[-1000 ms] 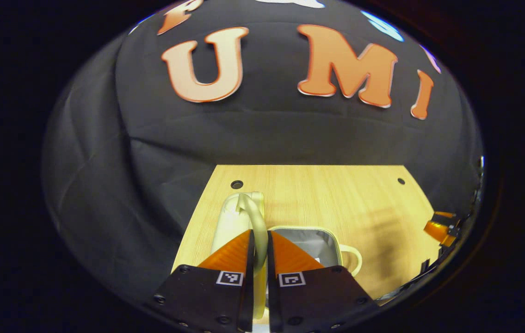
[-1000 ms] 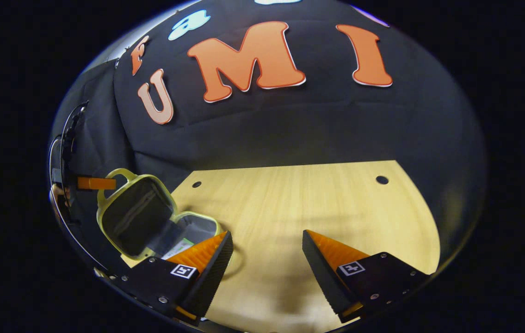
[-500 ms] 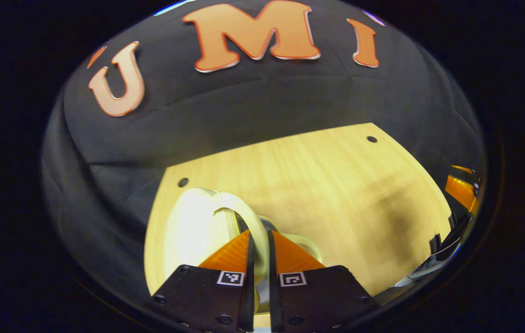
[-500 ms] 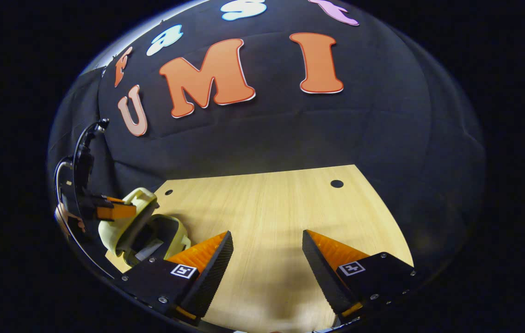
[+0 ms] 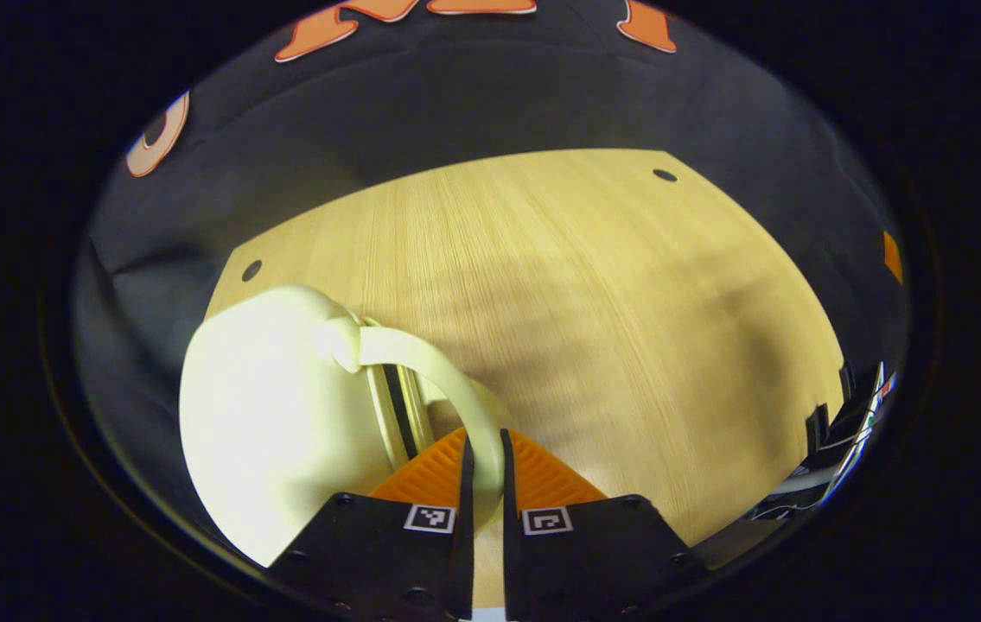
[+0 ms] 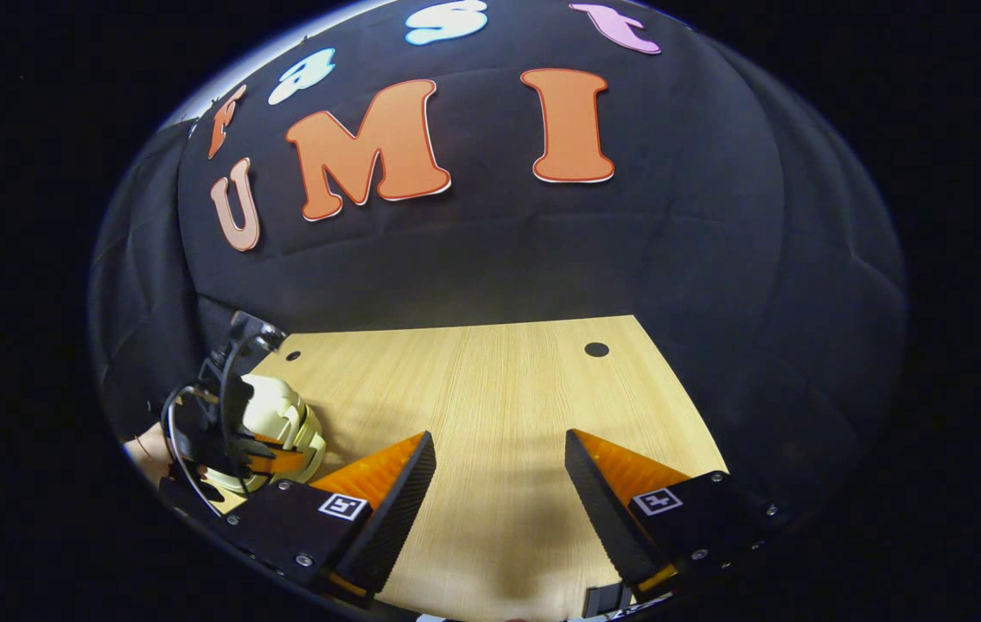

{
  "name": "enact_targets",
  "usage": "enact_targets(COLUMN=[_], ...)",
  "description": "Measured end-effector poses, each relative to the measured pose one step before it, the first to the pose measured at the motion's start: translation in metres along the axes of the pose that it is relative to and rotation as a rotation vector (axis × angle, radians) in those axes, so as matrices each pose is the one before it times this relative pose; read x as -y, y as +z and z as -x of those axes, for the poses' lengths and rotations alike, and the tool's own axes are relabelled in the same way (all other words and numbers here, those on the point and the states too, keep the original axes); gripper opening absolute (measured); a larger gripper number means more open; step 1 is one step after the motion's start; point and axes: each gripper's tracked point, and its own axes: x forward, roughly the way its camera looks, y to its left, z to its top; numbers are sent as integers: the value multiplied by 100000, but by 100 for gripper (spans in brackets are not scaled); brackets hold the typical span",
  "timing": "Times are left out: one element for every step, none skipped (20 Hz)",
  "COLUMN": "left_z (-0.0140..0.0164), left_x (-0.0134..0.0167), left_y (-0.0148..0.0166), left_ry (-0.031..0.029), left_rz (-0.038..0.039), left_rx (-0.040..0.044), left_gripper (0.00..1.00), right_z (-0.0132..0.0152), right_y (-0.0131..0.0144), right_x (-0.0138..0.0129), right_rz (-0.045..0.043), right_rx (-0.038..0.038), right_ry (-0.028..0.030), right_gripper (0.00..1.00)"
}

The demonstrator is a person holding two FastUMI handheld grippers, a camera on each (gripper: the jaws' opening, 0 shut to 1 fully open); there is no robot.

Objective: First open the suitcase, pack the skin care products into it, and then close the suitcase.

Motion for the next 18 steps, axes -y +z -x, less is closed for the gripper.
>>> enact_targets(left_z=[438,-841,388,81,12,-77,554,436,449,582,603,1098,951,1132,1011,1192,1195,987], left_x=[35,216,53,-65,97,-172,-2,-481,-215,19,-125,-464,-487,-400,-301,-363,-344,-533], left_y=[285,-569,208,-28,20,-52,183,27,272,279,695,834,1144,1241,1394,1586,1846,1955], left_ry=[1493,2028,1065,533,130,197,451,1320,-8,-287,127,75,502,24,-683,-1031,-1169,-803], left_rz=[-1374,-2012,-1836,-809,228,1013,1503,836,860,1055,2554,2979,3686,3982,3766,3624,3097,2574], left_rx=[-137,476,-222,-877,-533,300,982,2247,2732,2052,3546,4209,4976,5275,5174,5393,6251,5924], left_gripper=[14,14,14,14,14,17,22,24,43,62,81,100,99,98,98,99,98,98], right_z=[129,129,34,57,30,-22,-9,-69,-88,16,51,29,-118,52,13,-53,-41,-113], right_y=[74,-46,58,52,-4,60,-63,-84,20,-8,30,103,95,187,231,303,365,268], right_x=[248,234,245,21,-33,-213,-68,38,125,-148,-175,-346,-192,-165,-177,-336,-443,-358], right_rz=[398,372,74,-85,-44,215,430,253,-63,-401,-326,133,502,601,436,91,-70,-266], right_rx=[81,71,137,38,68,-48,-173,-108,-224,-72,147,196,528,565,822,866,885,700], right_ry=[-237,-230,-235,164,424,493,403,323,336,414,616,375,47,-470,-360,-351,-159,-593], right_gripper=[96,96,96,96,96,96,96,96,96,96,96,96,96,96,96,96,96,96])
